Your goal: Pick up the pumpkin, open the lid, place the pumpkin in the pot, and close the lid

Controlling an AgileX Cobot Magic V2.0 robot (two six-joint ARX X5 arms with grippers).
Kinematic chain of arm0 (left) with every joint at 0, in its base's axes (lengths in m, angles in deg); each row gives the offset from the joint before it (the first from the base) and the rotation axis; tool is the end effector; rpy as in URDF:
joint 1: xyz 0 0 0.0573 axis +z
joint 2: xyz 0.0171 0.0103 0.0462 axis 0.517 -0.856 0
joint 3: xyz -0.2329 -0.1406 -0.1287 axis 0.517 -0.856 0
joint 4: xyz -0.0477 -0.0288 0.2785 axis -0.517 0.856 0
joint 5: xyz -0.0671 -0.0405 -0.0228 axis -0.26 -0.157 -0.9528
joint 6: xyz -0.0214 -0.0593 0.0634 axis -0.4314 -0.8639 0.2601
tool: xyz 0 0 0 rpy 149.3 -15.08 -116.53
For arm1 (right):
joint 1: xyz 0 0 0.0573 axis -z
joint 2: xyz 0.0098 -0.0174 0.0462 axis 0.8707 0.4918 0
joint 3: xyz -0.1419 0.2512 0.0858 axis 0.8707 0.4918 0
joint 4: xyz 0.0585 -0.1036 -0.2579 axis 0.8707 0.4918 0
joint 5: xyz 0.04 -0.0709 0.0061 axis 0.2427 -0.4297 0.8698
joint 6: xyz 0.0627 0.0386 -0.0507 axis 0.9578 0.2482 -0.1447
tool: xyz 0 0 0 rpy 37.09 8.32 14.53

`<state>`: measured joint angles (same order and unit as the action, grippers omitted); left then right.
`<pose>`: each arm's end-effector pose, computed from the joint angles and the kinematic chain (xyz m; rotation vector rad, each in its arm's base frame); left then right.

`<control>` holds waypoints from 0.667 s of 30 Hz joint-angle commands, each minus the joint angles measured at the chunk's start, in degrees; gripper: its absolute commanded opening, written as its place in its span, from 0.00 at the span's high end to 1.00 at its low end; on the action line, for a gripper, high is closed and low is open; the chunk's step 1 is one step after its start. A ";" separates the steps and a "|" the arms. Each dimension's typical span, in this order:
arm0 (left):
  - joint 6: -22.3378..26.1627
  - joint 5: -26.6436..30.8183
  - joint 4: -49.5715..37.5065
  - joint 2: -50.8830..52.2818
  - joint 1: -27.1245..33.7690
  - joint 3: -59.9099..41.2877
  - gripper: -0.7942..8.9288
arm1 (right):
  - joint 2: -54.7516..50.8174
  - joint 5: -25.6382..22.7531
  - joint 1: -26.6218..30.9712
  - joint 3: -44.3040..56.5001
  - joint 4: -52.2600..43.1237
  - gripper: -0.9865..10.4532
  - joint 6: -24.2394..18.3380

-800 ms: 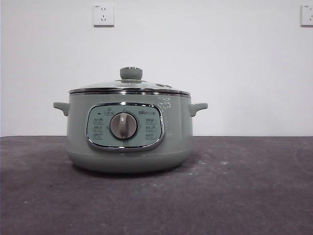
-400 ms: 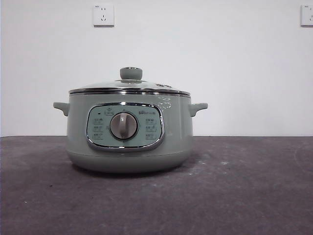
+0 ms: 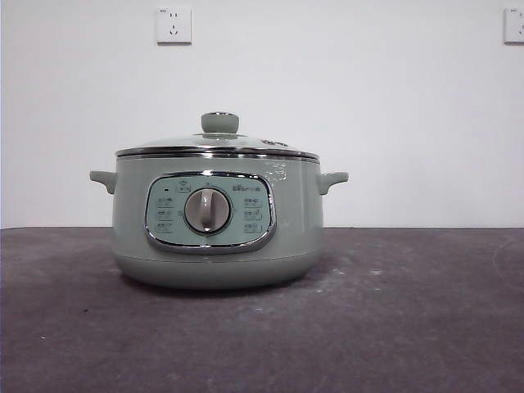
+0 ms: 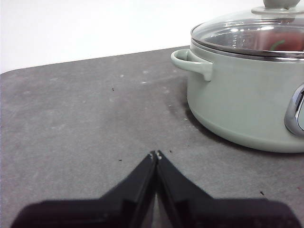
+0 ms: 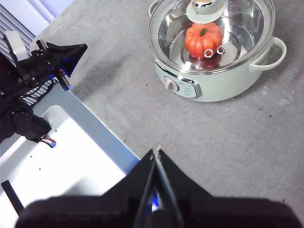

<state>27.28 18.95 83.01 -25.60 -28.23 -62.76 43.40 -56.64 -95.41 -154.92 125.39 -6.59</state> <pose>0.1376 -0.0091 0.1462 0.0824 0.1484 -0.1690 0.1259 0.1139 0.4719 -0.0949 0.7873 0.8349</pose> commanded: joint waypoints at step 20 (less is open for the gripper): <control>-0.37 0.04 -0.15 0.07 0.20 -0.92 0.92 | -0.57 -0.72 0.70 0.15 0.09 0.91 -2.10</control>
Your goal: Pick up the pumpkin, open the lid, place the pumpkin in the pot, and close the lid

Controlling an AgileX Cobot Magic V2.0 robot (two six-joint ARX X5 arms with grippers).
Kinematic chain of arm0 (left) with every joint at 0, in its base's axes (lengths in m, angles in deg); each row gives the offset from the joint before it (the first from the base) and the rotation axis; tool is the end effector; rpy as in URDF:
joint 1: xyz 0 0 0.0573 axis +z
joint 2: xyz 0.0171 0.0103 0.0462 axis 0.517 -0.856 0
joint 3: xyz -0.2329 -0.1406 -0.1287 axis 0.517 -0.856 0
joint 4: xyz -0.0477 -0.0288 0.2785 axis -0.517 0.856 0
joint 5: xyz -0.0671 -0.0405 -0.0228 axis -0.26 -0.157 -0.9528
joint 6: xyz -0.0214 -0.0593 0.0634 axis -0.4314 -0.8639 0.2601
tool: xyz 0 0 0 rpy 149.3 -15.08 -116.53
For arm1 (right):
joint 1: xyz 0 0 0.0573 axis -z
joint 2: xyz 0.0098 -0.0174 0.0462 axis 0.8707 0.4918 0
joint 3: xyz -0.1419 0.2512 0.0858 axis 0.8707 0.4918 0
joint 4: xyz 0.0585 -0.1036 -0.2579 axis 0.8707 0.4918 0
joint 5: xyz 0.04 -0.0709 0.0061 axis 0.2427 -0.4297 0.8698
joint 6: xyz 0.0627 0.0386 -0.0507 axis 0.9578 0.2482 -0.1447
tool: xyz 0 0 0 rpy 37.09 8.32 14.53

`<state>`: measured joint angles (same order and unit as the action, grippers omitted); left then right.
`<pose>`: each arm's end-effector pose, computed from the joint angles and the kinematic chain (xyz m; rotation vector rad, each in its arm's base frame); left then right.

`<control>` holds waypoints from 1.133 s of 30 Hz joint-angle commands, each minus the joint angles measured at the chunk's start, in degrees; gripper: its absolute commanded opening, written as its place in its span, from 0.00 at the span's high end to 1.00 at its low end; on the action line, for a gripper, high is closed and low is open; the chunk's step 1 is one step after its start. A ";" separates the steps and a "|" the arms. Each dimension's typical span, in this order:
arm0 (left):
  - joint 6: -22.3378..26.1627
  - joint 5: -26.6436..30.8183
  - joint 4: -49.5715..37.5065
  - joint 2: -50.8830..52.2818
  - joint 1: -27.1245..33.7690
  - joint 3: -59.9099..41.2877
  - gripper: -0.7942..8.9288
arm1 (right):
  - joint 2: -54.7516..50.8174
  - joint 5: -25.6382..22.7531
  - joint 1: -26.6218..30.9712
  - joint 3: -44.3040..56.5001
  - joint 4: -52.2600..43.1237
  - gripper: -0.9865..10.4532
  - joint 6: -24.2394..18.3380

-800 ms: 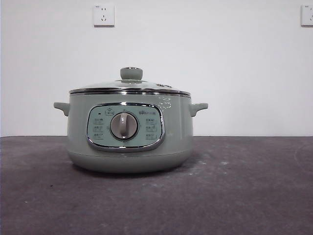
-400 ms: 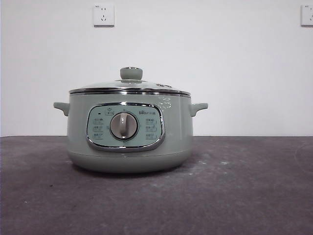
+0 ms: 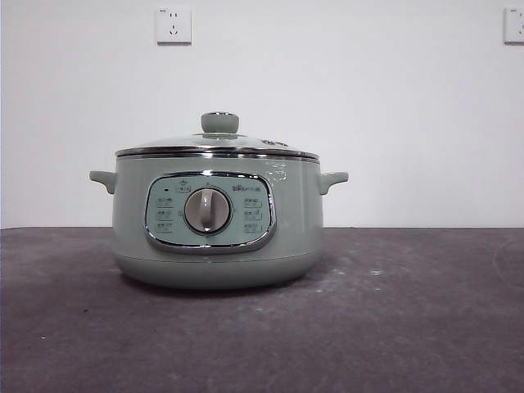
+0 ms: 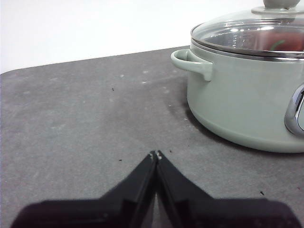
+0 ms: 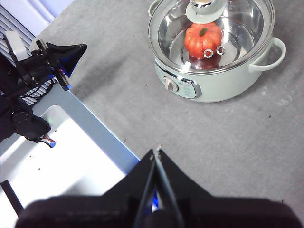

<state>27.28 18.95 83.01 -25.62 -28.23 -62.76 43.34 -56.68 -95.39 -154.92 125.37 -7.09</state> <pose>0.1377 -0.0091 0.1461 0.0823 0.1488 -0.1690 0.1257 0.1137 0.4721 -0.1025 0.7822 0.8376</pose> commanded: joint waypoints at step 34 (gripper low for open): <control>-0.37 0.02 -0.17 0.09 0.17 -0.92 0.92 | -53.27 -5.09 30.03 82.88 -77.11 0.91 -3.50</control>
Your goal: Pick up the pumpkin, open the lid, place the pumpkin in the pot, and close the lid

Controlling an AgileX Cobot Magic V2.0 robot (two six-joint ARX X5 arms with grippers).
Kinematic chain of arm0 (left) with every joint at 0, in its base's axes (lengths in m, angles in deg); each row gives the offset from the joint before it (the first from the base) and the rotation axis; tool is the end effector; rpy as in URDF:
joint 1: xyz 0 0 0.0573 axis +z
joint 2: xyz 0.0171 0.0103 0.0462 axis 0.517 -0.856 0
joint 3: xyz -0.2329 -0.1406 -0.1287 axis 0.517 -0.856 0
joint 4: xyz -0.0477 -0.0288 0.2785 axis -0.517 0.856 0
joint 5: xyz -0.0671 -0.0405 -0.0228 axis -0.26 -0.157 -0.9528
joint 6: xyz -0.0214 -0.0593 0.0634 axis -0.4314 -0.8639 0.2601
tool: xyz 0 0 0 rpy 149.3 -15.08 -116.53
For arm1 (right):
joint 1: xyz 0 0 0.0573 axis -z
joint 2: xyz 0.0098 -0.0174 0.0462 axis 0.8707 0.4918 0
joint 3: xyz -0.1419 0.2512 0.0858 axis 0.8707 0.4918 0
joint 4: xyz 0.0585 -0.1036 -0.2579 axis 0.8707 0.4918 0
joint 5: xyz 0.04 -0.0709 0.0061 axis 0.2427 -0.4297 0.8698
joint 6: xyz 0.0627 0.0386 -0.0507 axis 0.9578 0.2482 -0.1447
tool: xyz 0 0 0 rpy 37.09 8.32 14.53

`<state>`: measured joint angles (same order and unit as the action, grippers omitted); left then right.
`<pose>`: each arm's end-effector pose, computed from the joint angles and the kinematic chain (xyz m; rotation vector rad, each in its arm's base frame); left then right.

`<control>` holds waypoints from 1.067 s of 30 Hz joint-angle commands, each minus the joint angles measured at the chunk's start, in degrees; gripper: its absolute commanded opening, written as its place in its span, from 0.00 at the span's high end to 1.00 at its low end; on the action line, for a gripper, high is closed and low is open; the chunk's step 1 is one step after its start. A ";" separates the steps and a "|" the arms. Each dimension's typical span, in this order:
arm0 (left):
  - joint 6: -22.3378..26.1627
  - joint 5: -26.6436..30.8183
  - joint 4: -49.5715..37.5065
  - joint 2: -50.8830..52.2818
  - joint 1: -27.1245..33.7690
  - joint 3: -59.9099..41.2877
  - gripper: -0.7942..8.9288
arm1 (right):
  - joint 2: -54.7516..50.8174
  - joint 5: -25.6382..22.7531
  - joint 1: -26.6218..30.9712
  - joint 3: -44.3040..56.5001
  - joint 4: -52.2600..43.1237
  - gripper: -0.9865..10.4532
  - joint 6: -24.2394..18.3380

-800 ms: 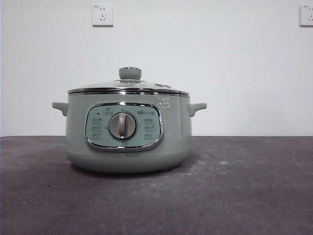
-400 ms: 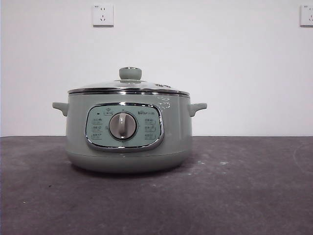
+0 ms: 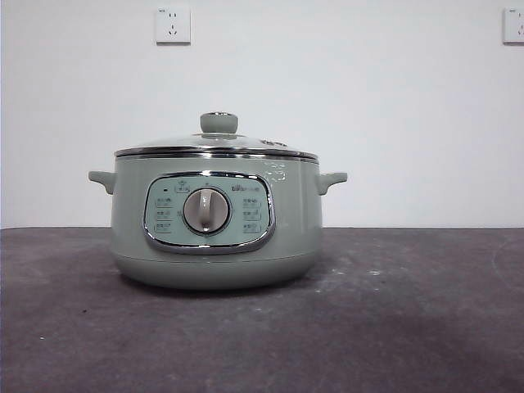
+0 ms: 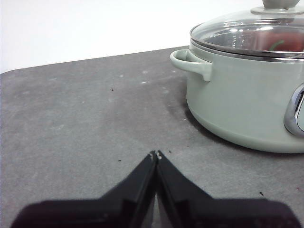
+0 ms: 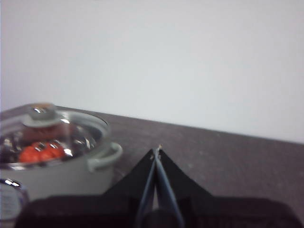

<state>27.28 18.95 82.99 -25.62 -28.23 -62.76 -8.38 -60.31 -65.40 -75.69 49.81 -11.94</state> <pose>0.1377 -0.0091 0.1462 0.0824 0.1484 -0.1690 0.1314 0.0279 0.2497 -0.0632 -0.0908 0.3029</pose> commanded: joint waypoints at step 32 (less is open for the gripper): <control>-0.37 0.02 -0.17 0.09 0.17 -0.92 0.92 | -8.13 -2.29 -0.02 14.40 7.67 0.91 7.91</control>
